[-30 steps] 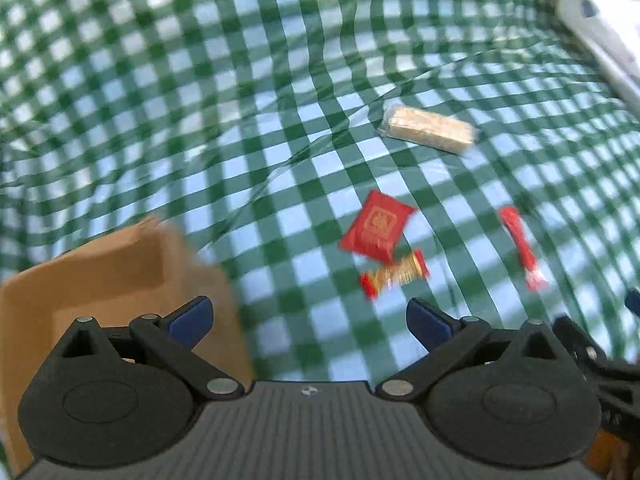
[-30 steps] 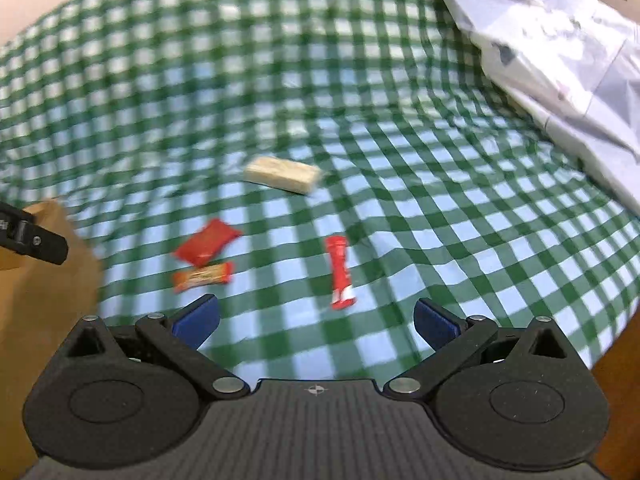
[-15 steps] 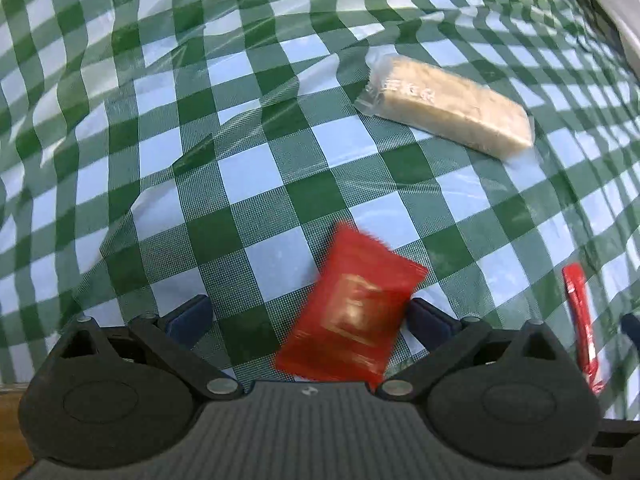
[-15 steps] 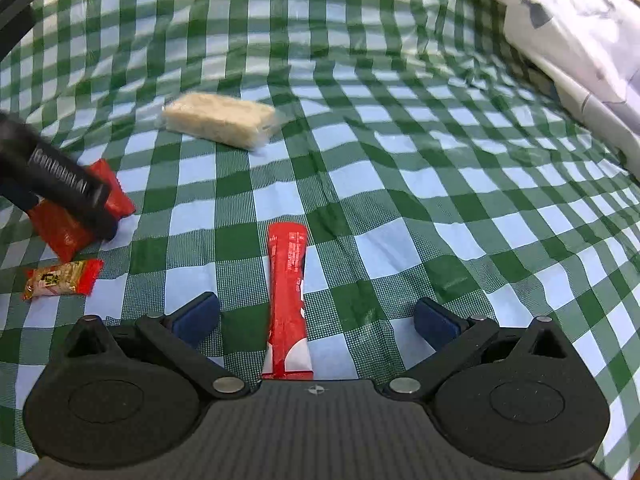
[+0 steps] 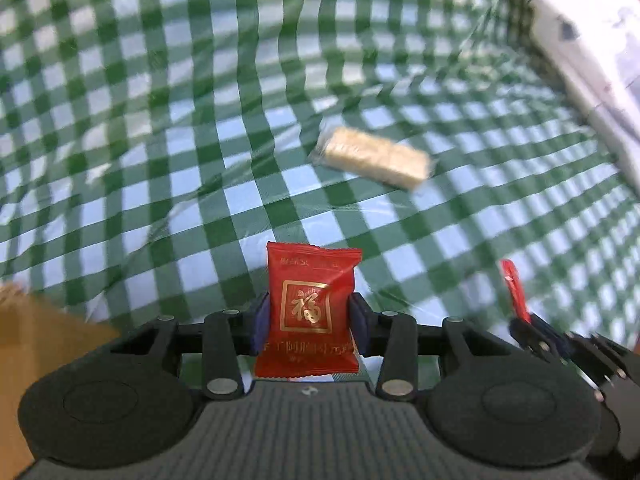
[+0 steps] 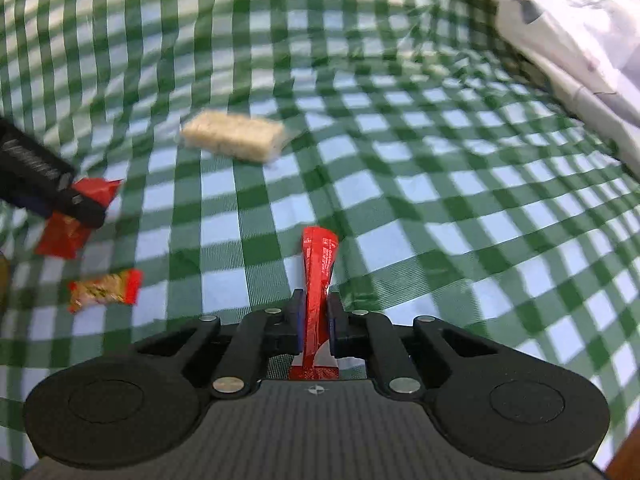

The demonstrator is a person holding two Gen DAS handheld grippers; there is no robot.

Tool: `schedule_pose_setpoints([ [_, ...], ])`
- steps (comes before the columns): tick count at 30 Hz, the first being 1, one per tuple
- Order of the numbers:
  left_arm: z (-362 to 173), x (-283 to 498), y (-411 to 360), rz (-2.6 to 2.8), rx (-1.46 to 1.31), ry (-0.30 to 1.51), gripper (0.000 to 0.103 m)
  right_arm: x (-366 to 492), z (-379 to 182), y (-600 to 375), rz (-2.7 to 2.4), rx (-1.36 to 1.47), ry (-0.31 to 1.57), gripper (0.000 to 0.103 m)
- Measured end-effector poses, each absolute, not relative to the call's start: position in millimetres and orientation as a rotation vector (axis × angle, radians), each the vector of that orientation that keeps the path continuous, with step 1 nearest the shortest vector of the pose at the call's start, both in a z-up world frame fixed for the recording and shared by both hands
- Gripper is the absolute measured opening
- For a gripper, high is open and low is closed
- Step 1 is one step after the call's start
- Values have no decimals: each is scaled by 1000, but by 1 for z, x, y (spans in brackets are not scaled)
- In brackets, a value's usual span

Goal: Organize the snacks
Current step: 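Carry the red packet and red stick over the box with both tools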

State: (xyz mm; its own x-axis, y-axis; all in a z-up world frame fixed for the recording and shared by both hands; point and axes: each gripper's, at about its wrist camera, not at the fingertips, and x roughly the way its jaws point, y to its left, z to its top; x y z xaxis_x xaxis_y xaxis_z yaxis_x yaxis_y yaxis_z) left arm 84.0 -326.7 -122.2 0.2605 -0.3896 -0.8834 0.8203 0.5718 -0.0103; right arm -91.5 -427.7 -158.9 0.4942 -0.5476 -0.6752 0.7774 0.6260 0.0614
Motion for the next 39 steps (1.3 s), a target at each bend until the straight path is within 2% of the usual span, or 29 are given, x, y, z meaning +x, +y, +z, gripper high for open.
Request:
schedule_pose_setpoints([
  [6,-57,24,-240,-890,449,937,46,-131,-107,-375,-786,408,562,11],
  [15,-4,-26,-91,-783,400,899,46,-157,-48,-249,-575,373,542,11],
  [22,14,-38,9,-676,334,883,46,-149,-27,-155,-397,326,570,11],
  [29,22,-46,78,-617,270,855,46,-148,-9,-100,-324,268,577,11],
  [39,24,-43,112,-602,201,844,46,-152,2,-70,-326,199,582,11],
])
